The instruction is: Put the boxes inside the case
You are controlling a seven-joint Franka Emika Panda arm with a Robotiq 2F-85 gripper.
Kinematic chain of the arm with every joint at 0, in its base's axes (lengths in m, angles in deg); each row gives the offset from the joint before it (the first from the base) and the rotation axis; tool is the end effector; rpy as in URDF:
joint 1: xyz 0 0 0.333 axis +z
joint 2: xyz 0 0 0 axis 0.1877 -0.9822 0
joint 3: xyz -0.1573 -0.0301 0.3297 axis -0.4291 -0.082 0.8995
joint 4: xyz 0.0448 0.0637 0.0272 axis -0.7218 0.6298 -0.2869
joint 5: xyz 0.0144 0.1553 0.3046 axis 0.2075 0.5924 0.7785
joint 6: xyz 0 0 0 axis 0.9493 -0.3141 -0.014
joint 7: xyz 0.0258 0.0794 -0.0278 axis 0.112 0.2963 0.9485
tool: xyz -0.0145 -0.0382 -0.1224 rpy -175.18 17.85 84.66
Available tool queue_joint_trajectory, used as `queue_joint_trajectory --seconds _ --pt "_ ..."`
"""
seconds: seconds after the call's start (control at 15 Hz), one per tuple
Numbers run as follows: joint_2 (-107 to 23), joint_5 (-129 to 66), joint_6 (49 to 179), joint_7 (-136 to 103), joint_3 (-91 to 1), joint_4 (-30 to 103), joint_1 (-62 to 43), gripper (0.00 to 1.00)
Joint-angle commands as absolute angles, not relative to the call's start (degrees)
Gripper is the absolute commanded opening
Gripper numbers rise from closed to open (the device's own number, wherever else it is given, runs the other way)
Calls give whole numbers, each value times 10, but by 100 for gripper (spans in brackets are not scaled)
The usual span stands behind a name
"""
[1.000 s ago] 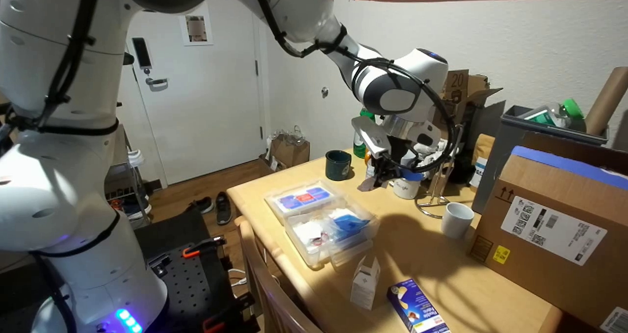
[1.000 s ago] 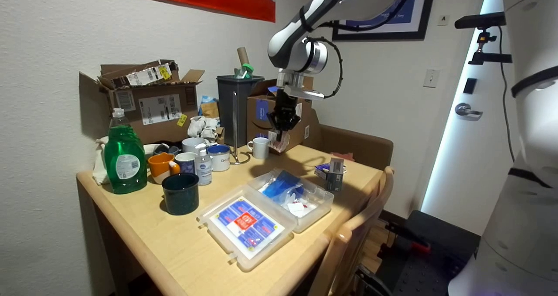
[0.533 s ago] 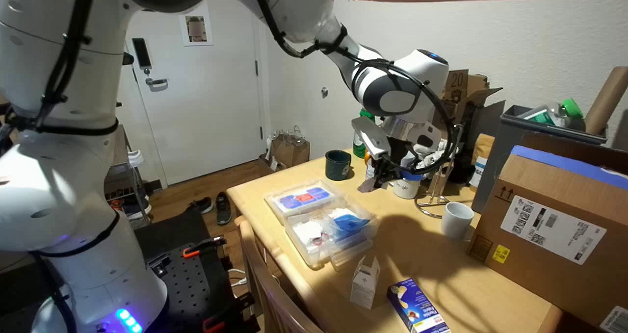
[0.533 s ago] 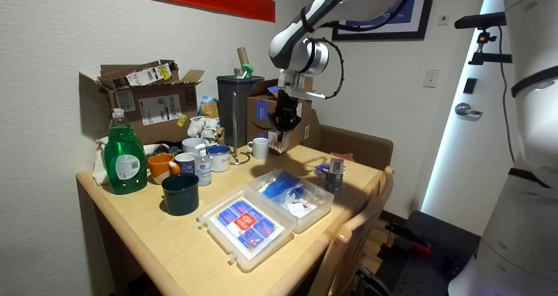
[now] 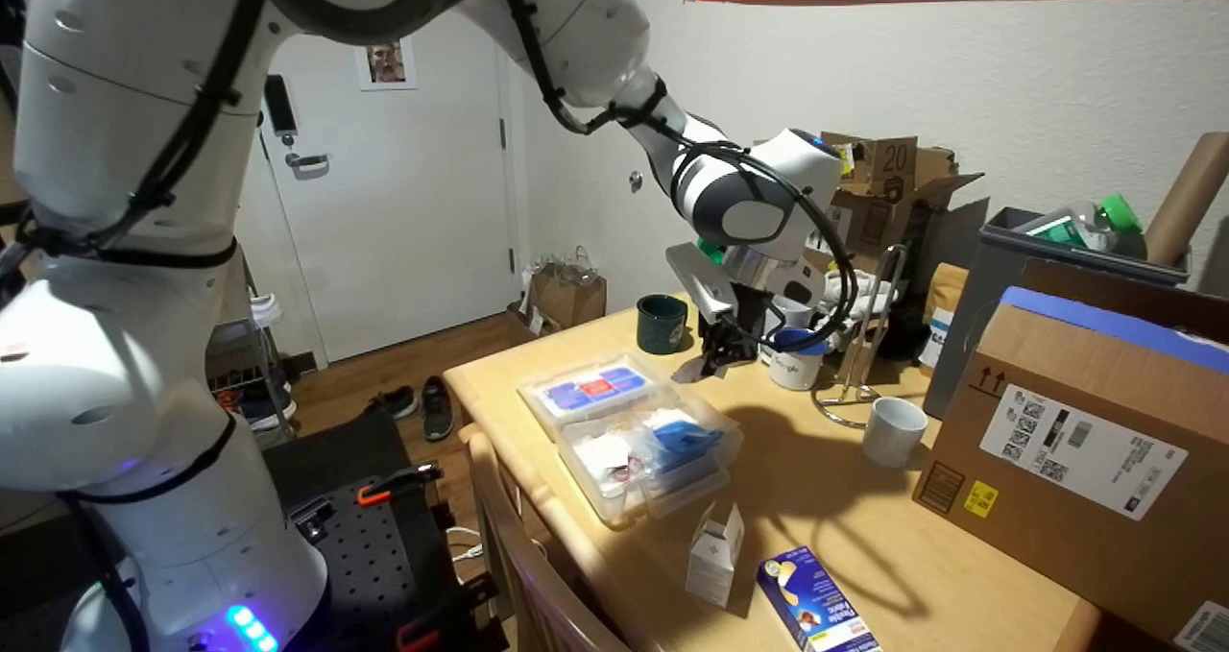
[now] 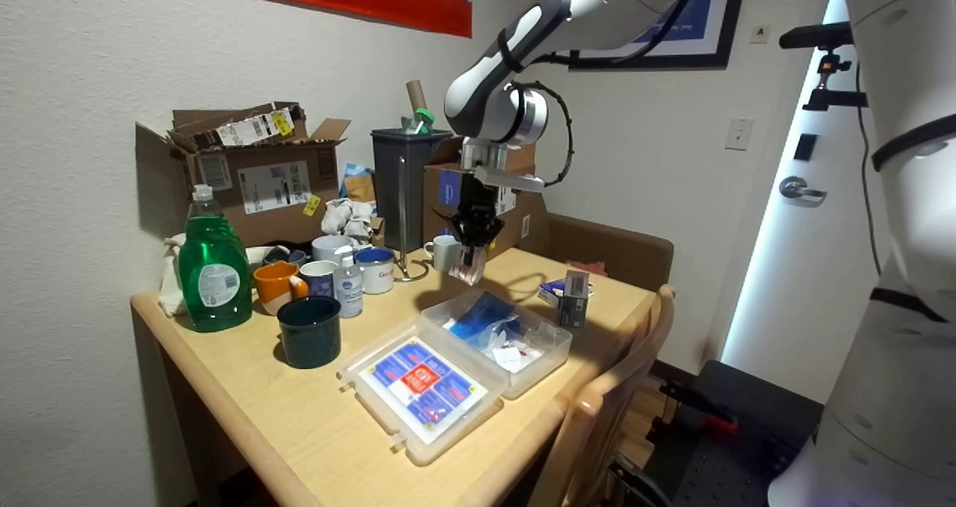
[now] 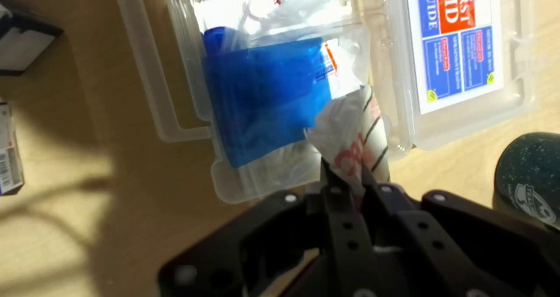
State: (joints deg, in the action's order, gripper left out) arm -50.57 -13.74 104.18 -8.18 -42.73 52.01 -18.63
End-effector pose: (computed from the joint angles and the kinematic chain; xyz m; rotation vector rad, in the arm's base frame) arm 0.5940 -0.0831 0.3300 -2.9096 0.3755 0.1650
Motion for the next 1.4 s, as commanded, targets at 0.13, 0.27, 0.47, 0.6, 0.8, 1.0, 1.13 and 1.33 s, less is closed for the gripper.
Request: queue_joint_trajectory --seconds 0.13,0.27,0.47,0.6,0.8,1.0,1.13,1.33 --pt "-537 -113 1034 -90 -415 525 -186 2" --pt "-550 -101 1047 -84 -411 529 -188 2" --pt "-571 -90 1078 -75 -408 530 -189 2" --pt "-585 -86 1098 -67 -404 529 -190 2" --pt "-598 -87 1106 -63 -399 528 -193 2" --pt "-597 -91 1098 -63 -394 529 -193 35" --pt "-586 -98 1102 -64 -394 535 -188 39" --pt "-568 -109 1105 -67 -397 545 -182 61"
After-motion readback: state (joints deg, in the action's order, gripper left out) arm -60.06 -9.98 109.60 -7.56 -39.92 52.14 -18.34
